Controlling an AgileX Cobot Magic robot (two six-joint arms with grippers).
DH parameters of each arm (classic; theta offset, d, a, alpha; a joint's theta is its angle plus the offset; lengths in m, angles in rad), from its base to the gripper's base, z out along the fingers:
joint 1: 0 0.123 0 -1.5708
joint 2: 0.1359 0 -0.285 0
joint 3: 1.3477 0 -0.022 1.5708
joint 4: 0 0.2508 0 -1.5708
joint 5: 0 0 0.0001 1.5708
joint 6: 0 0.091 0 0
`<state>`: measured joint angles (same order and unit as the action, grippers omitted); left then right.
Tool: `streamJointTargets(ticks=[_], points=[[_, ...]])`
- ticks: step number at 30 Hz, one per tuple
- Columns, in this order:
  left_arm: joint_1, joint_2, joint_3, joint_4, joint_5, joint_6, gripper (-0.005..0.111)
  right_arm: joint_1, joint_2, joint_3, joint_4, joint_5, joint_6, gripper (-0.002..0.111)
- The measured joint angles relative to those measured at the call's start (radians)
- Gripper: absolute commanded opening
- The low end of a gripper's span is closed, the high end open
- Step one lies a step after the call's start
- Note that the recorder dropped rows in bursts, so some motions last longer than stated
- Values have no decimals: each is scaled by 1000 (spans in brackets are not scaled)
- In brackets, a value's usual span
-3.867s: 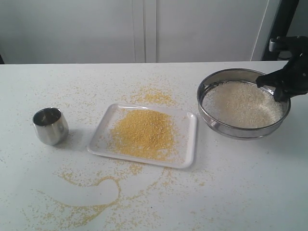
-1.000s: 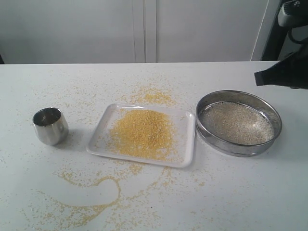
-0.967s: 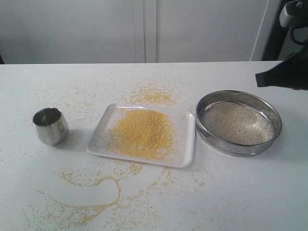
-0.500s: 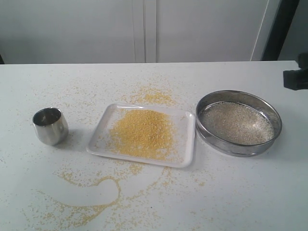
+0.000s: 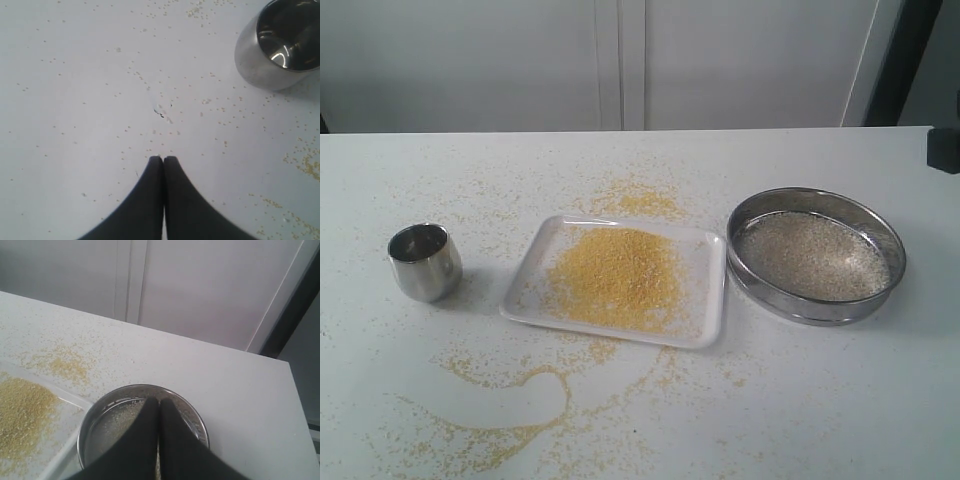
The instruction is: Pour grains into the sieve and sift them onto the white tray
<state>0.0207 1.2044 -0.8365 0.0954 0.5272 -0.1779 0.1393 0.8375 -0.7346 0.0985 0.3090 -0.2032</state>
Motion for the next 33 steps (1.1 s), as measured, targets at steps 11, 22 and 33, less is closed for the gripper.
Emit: streamJointTargets(ticks=[11, 22, 33], points=[[0, 0, 0, 0, 0, 0, 0, 0, -337, 179, 1, -60, 36, 0], [0, 0, 0, 0, 0, 0, 0, 0, -475, 198, 30, -3, 58, 0], [0, 0, 0, 0, 0, 0, 0, 0, -577, 285, 33, -5, 126, 0]])
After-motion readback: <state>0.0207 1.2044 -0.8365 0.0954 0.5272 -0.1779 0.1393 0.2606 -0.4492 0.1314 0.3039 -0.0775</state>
